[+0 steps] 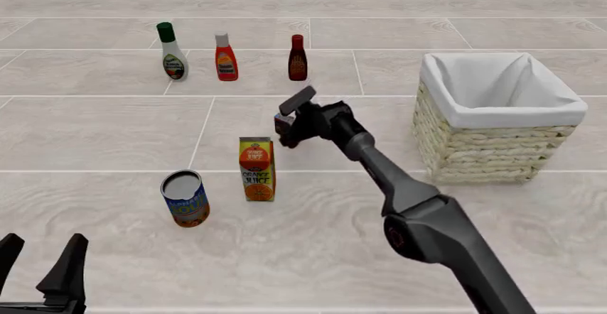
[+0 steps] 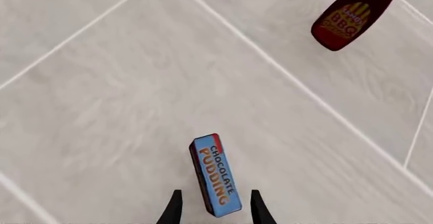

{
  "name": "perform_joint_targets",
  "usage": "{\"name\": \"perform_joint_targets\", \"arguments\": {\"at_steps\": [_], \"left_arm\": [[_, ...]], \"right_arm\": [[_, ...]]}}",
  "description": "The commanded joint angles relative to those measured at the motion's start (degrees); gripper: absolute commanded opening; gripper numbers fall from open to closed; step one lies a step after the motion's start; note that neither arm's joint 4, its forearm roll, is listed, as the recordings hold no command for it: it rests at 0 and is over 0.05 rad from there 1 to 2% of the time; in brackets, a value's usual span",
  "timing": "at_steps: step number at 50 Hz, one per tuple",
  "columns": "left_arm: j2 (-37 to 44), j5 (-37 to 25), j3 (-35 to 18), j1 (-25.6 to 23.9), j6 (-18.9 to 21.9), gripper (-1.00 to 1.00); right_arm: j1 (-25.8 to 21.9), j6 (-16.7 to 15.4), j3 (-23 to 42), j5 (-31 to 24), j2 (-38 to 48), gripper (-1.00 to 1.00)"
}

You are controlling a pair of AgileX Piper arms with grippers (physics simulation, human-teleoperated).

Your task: Pick the chocolate pudding and place it in the basket.

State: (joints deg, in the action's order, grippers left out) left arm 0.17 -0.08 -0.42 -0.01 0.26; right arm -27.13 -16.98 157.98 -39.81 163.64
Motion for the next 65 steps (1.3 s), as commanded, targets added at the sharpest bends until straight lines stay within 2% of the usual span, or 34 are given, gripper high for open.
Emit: {"name": "perform_joint_targets", "arguments": {"at_steps": [1, 17, 18, 34, 42, 44, 45, 47, 55, 56, 64, 65], "left_arm": [[-0.02, 0.09, 0.09, -0.01, 0.03, 1.00], [-0.02, 0.09, 0.09, -0.01, 0.02, 1.00], [-0.02, 0.09, 0.09, -0.03, 0.02, 1.00], [-0.02, 0.09, 0.09, -0.02, 0.02, 1.00], [-0.02, 0.09, 0.09, -0.01, 0.02, 1.00], [-0.02, 0.09, 0.09, -0.01, 0.02, 1.00], [-0.02, 0.09, 0.09, -0.01, 0.03, 1.00], [-0.01, 0.08, 0.09, -0.01, 0.02, 1.00], [-0.01, 0.08, 0.09, 0.00, 0.02, 1.00], [-0.02, 0.09, 0.09, -0.02, 0.02, 1.00], [-0.02, 0.09, 0.09, 0.00, 0.02, 1.00], [-0.02, 0.09, 0.09, 0.00, 0.01, 1.00]], "right_arm": [[-0.37, 1.44, 3.87, -4.66, 1.67, 1.00], [0.48, 0.50, 4.13, -5.26, 1.71, 1.00], [0.72, -0.23, 4.16, -4.96, 1.67, -1.00], [0.96, -1.03, 4.10, -4.05, 1.12, -1.00], [-0.12, -1.43, 2.88, -4.36, -2.22, -1.00], [-0.49, -1.72, -13.10, 3.71, -10.48, -1.00], [-0.54, -1.77, -18.60, 6.39, -13.77, -1.00], [-0.57, -1.93, -24.55, 9.09, -17.52, -1.00], [-0.83, -2.65, -39.41, 15.62, -27.94, -1.00], [-1.08, -2.64, -42.97, 16.61, -30.84, -1.00], [-0.88, -2.67, -51.26, 20.03, -37.97, -1.00], [-1.24, -2.15, -54.11, 21.10, -40.39, -1.00]]}}
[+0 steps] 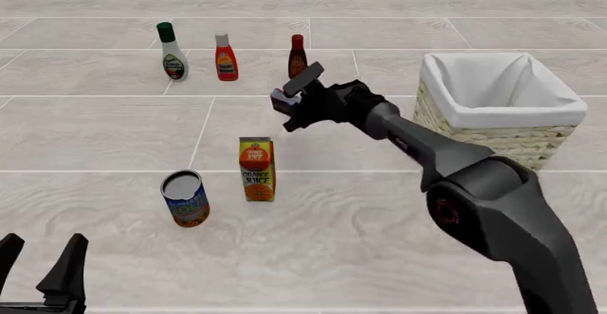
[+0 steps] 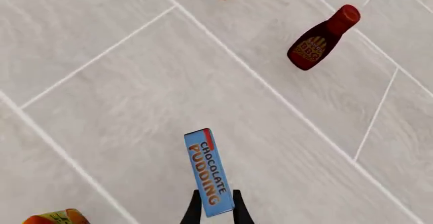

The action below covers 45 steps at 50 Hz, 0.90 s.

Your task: Pick the chocolate pudding and place it in the basket.

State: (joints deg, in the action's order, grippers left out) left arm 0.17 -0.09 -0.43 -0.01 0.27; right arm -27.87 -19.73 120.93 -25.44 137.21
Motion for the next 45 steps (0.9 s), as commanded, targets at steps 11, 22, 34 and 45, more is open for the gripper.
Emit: {"name": "perform_joint_targets", "arguments": {"at_steps": [11, 22, 34, 45], "left_arm": [[-0.02, 0.10, 0.09, -0.01, 0.01, 1.00], [-0.02, 0.09, 0.09, -0.01, 0.00, 1.00], [-0.02, 0.09, 0.09, -0.01, 0.02, 1.00], [-0.02, 0.09, 0.09, -0.01, 0.01, 1.00]], "right_arm": [[-0.91, 1.65, -28.59, 11.60, -25.60, -1.00], [0.12, 1.53, -40.25, 20.14, -36.64, -1.00], [6.05, 4.13, -45.51, 23.55, -44.61, -1.00], [6.83, 5.34, -47.05, 20.64, -49.61, -1.00]]}}
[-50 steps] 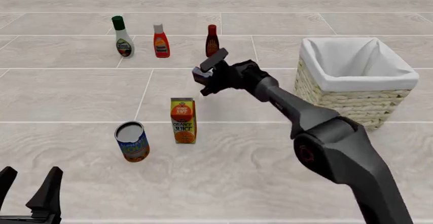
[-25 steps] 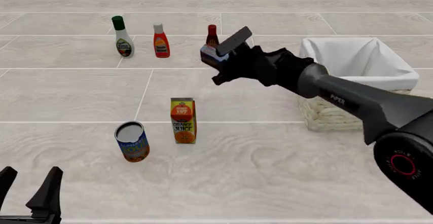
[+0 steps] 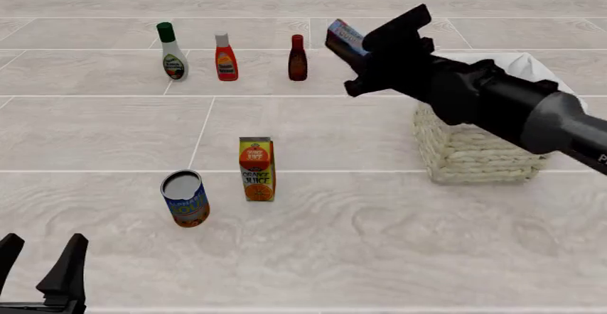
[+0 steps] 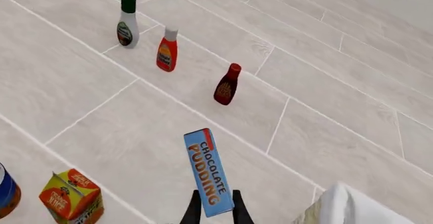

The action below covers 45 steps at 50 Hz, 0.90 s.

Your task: Pick the chocolate pudding and place it in the basket.

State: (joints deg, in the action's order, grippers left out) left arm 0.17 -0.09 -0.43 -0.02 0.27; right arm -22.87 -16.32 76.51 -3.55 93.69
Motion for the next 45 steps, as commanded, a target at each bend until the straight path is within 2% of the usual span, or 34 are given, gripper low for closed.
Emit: {"name": "perform_joint_targets", "arguments": {"at_steps": [1, 8, 12, 20, 33, 38, 39, 41, 45], "left_arm": [[-0.02, 0.10, 0.09, 0.00, 0.01, 1.00], [-0.02, 0.10, 0.09, 0.00, 0.01, 1.00], [-0.02, 0.09, 0.09, 0.00, 0.00, 1.00], [-0.02, 0.09, 0.09, -0.01, 0.00, 1.00], [-0.02, 0.09, 0.09, 0.00, -0.01, 1.00], [-0.02, 0.11, 0.09, -0.01, 0.01, 1.00], [-0.02, 0.09, 0.09, 0.00, 0.02, 1.00], [-0.02, 0.10, 0.09, -0.01, 0.01, 1.00], [-0.02, 0.09, 0.09, 0.00, 0.01, 1.00]], "right_arm": [[1.75, 1.86, -2.95, -1.44, -6.82, -1.00], [3.00, 3.38, -3.20, -3.01, -10.19, -1.00], [2.82, 2.96, -3.60, -3.88, -11.70, -1.00], [4.40, 4.12, -3.71, -6.66, -15.03, -1.00], [6.07, 7.26, -1.02, -14.25, -18.50, -1.00], [8.65, 9.08, 1.80, -18.26, -18.90, -1.00], [9.58, 8.22, 2.33, -18.76, -19.06, -1.00], [9.86, 9.98, 4.05, -21.03, -18.96, -1.00], [11.26, 8.30, 5.78, -23.82, -18.84, -1.00]]}}
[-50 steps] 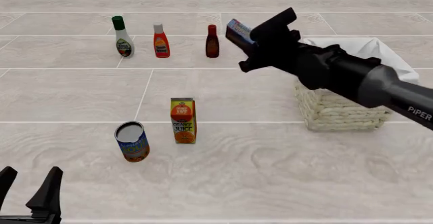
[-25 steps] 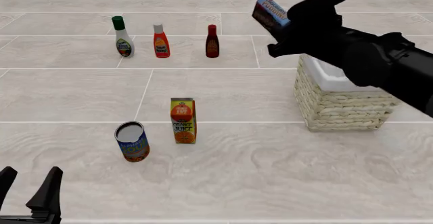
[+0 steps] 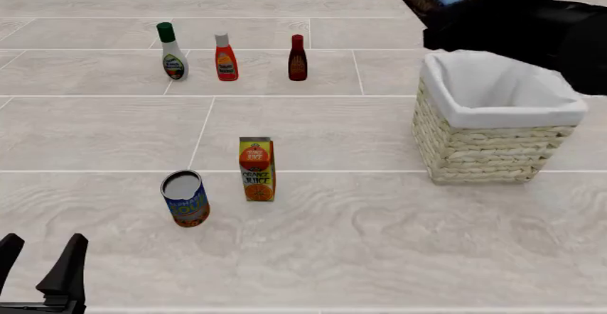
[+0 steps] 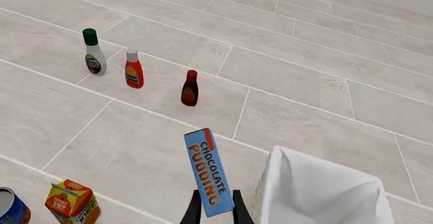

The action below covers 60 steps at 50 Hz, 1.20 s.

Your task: Pick the chocolate pudding and place it in the basket.

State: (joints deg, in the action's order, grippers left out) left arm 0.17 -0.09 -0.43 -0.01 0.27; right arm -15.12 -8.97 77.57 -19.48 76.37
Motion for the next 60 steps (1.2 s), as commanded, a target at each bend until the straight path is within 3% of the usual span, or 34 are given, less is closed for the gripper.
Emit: {"name": "perform_joint_targets", "arguments": {"at_steps": [1, 9, 21, 36, 40, 48, 60], "left_arm": [[-0.01, 0.09, 0.09, -0.02, 0.02, 1.00], [-0.01, 0.08, 0.09, -0.02, 0.02, 1.00], [-0.01, 0.09, 0.09, -0.01, 0.01, 1.00], [-0.02, 0.10, 0.09, -0.01, 0.01, 1.00], [-0.02, 0.09, 0.09, 0.00, 0.01, 1.00], [-0.02, 0.10, 0.09, -0.01, 0.01, 1.00], [-0.01, 0.09, 0.09, 0.00, 0.01, 1.00]], "right_arm": [[3.78, 1.23, 5.42, -8.85, -1.36, -1.00], [5.80, -0.13, 10.47, -15.72, -0.22, -1.00], [8.70, -2.42, 12.82, -22.27, 2.10, -1.00], [11.91, -5.96, 25.73, -33.74, 7.89, -1.00], [13.15, -9.65, 27.18, -36.01, 9.39, -1.00], [14.43, -11.28, 34.31, -41.31, 13.06, -1.00], [17.94, -15.82, 37.90, -45.70, 16.73, -1.00]]}}
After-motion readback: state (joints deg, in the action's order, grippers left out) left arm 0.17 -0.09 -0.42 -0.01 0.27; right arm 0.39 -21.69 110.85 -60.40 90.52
